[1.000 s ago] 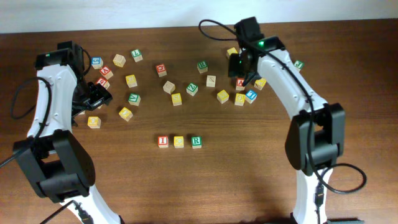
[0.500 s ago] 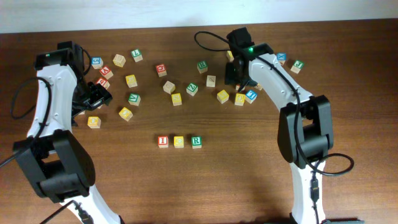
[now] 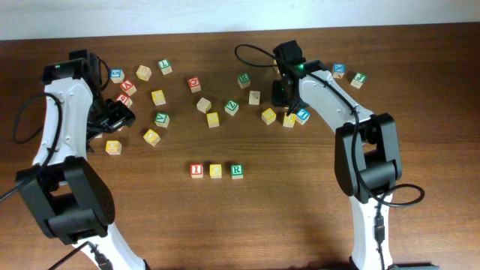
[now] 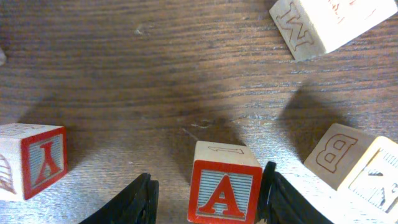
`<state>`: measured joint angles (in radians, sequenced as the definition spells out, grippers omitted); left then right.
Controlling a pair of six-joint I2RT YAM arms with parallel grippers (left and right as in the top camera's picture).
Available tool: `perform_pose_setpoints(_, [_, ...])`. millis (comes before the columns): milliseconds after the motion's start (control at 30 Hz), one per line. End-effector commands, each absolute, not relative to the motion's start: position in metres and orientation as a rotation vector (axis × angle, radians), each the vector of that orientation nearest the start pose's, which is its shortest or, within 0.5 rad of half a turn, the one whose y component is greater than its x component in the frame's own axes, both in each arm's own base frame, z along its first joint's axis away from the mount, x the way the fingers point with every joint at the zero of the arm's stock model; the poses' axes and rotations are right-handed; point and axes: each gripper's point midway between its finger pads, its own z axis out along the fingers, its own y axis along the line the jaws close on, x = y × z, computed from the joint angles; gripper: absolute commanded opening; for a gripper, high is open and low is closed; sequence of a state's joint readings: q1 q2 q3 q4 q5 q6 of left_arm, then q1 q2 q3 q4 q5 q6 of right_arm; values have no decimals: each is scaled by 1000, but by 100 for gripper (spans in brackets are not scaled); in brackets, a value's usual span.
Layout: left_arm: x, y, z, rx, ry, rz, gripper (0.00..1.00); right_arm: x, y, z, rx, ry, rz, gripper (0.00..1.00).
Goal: Spell out ICRA
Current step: 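Lower the right gripper over the red A block and grasp it, then carry the red A block forward and set it right of the R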
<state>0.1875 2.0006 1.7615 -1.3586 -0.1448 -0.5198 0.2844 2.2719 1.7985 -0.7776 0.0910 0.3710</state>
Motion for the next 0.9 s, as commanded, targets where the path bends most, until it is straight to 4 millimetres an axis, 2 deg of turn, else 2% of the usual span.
perform_pose_setpoints(0, [364,95,116,-1078,2928,221,99,489,124,12,153,2828,-23,45])
perform_pose_setpoints(67, [364,95,116,-1078,2928,221,99,490,124,12,153,2824,-22,45])
perform_pose_setpoints(133, [364,95,116,-1078,2928,221,99,491,121,12,159,2817,-47,35])
perform_pose_setpoints(267, [364,95,116,-1078,2928,221,99,495,120,14,160,2802,-50,32])
perform_pose_setpoints(400, [364,95,116,-1078,2928,221,99,505,125,29,159,2760,-27,25])
perform_pose_setpoints(533, [364,95,116,-1078,2928,221,99,508,126,59,161,2716,-5,19])
perform_pose_setpoints(633, [365,95,116,-1077,2928,221,99,501,124,85,162,2702,3,19])
perform_pose_setpoints(700, [365,95,116,-1077,2928,221,99,489,123,116,156,2688,17,20])
perform_pose_setpoints(767, [365,95,116,-1078,2928,221,99,469,131,151,127,2681,72,21])
perform_pose_setpoints(867, [365,95,116,-1077,2928,221,99,425,152,198,41,2688,171,21])
